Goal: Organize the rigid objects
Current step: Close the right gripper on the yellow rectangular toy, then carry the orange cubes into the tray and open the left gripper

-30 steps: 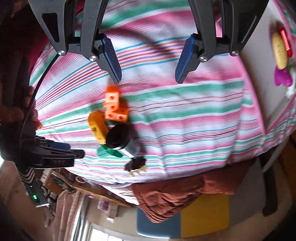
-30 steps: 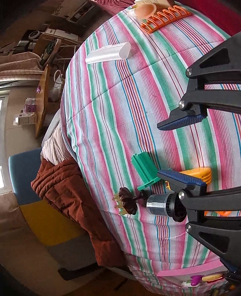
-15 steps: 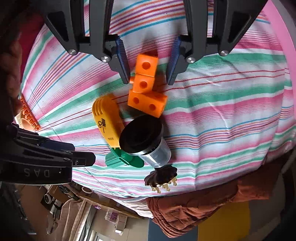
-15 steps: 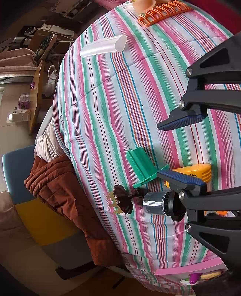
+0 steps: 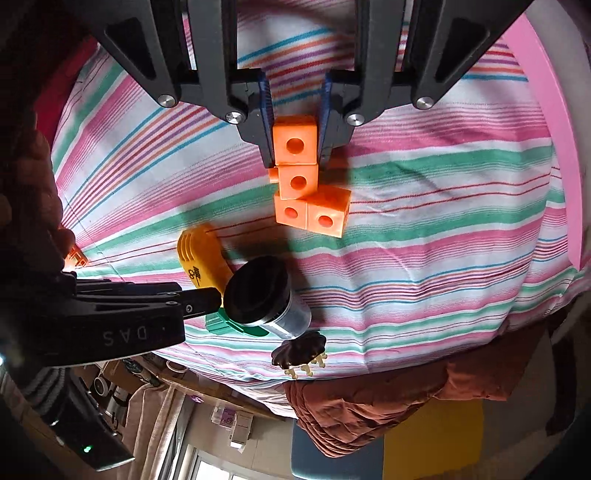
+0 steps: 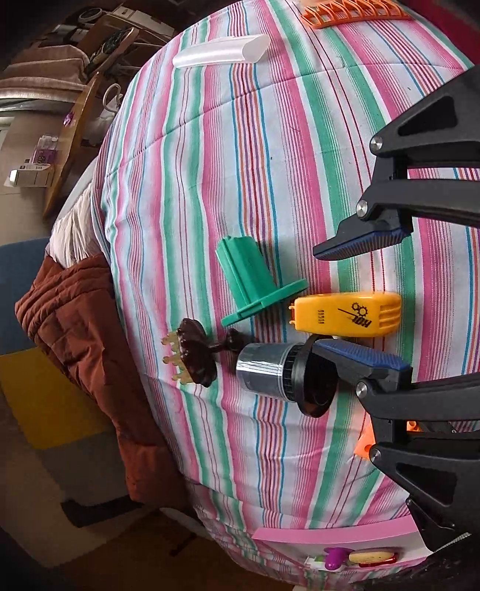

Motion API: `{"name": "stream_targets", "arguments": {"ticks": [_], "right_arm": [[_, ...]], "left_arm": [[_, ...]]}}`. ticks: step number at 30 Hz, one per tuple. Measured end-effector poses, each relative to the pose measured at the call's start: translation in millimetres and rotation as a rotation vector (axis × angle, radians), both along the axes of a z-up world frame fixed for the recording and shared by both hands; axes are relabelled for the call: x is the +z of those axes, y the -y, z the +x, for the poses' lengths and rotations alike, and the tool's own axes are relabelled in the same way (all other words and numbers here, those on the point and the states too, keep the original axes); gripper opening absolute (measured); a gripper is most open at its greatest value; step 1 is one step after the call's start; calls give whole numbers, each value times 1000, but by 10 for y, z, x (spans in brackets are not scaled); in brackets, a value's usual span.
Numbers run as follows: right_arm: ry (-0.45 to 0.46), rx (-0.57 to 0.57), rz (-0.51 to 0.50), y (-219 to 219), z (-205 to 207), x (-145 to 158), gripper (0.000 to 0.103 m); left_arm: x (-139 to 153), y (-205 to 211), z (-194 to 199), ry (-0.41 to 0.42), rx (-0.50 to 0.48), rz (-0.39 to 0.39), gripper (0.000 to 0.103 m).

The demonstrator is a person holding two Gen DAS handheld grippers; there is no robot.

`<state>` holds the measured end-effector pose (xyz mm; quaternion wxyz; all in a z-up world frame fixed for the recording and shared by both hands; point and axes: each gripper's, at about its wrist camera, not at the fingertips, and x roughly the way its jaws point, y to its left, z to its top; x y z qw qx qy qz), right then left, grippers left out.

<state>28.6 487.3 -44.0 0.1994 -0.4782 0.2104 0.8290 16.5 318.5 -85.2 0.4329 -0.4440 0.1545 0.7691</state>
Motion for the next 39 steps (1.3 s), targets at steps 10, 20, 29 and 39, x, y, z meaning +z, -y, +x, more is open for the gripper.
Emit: {"name": "stream_targets", "arguments": {"ticks": [10, 20, 29, 39], "right_arm": [[163, 93, 85, 195, -167, -275, 26], [168, 85, 34, 144, -170, -363, 26], [173, 120, 89, 222, -144, -378, 26], [191, 163, 172, 369, -162, -392, 26]], "left_arm": [[-22, 171, 138, -45, 12, 13, 20], [-33, 216, 156, -53, 6, 29, 20], [-15, 267, 165, -40, 24, 25, 20], [36, 418, 196, -4, 46, 27, 20]]}}
